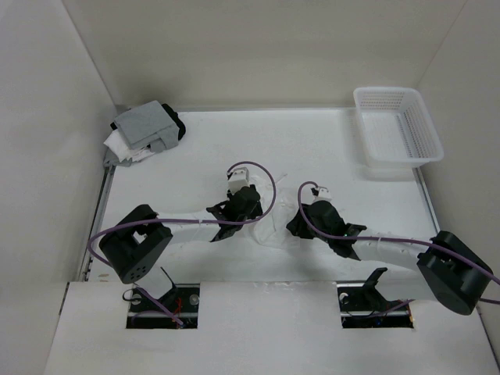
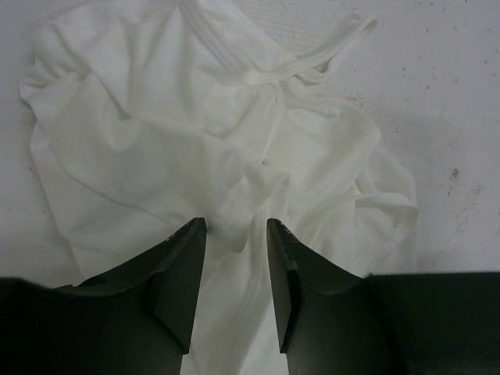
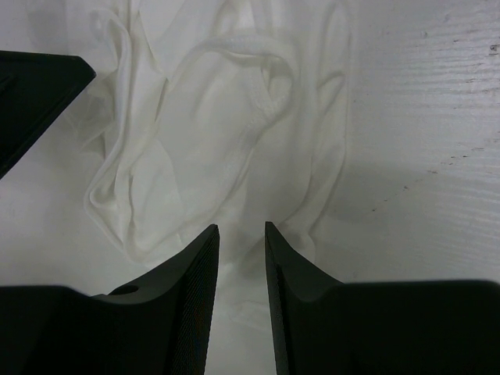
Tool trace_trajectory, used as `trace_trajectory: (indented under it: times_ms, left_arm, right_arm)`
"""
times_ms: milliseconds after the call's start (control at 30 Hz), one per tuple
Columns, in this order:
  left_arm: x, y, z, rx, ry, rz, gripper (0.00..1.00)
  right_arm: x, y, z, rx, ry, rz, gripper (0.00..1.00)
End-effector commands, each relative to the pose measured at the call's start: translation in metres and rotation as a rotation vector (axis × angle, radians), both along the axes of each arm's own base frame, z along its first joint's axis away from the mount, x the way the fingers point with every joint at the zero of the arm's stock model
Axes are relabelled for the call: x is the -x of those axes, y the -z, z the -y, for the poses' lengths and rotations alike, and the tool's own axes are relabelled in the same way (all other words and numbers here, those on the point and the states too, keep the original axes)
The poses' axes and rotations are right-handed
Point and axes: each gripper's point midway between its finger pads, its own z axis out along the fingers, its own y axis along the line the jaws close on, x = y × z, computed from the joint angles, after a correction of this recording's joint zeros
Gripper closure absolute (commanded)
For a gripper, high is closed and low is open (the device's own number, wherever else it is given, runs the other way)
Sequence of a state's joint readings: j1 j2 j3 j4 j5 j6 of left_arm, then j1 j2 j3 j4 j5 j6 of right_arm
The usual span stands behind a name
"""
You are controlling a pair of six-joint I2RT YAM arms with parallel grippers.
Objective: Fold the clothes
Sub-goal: Flatten the tank top out
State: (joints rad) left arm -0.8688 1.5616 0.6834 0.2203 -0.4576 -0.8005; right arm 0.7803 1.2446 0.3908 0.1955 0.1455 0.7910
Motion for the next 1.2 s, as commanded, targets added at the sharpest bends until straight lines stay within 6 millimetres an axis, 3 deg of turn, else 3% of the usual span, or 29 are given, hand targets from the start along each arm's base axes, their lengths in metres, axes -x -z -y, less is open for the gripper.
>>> trace_trajectory:
  times_ms: [0,267,500,633,767,900,1033,1167]
  left_arm:
    - [0.001,-0.003,0.008,0.042,0.008,0.004,0.66]
    - [-0.006,-0.002,0.002,0.025,-0.023,0.004,0.73]
    - [-0.006,0.005,0.001,0.013,-0.023,0.001,0.73]
    - [-0.007,0.001,0.001,0.017,-0.022,0.011,0.88]
    - [-0.003,-0.017,-0.007,0.040,-0.036,0.052,0.94]
    - [0.014,-0.043,-0.037,0.089,-0.069,0.098,0.94]
    - [0.039,-0.061,-0.092,0.171,-0.171,0.129,0.94]
    - [0.062,-0.054,-0.138,0.264,-0.281,0.126,0.94]
  right_arm:
    - [-0.012,-0.024,-0.015,-0.076,-0.004,0.065,0.65]
    - [-0.011,-0.031,-0.007,-0.091,0.021,0.087,0.53]
    - [-0.014,-0.040,0.009,-0.107,0.070,0.120,0.49]
    - [-0.013,-0.038,0.010,-0.104,0.071,0.117,0.49]
    - [-0.008,-0.022,0.023,-0.069,0.124,0.061,0.49]
    - [0.008,-0.006,0.043,0.003,0.180,-0.033,0.51]
    - [0.030,-0.004,0.048,0.005,0.188,-0.114,0.51]
    - [0.050,0.003,0.044,0.018,0.177,-0.181,0.50]
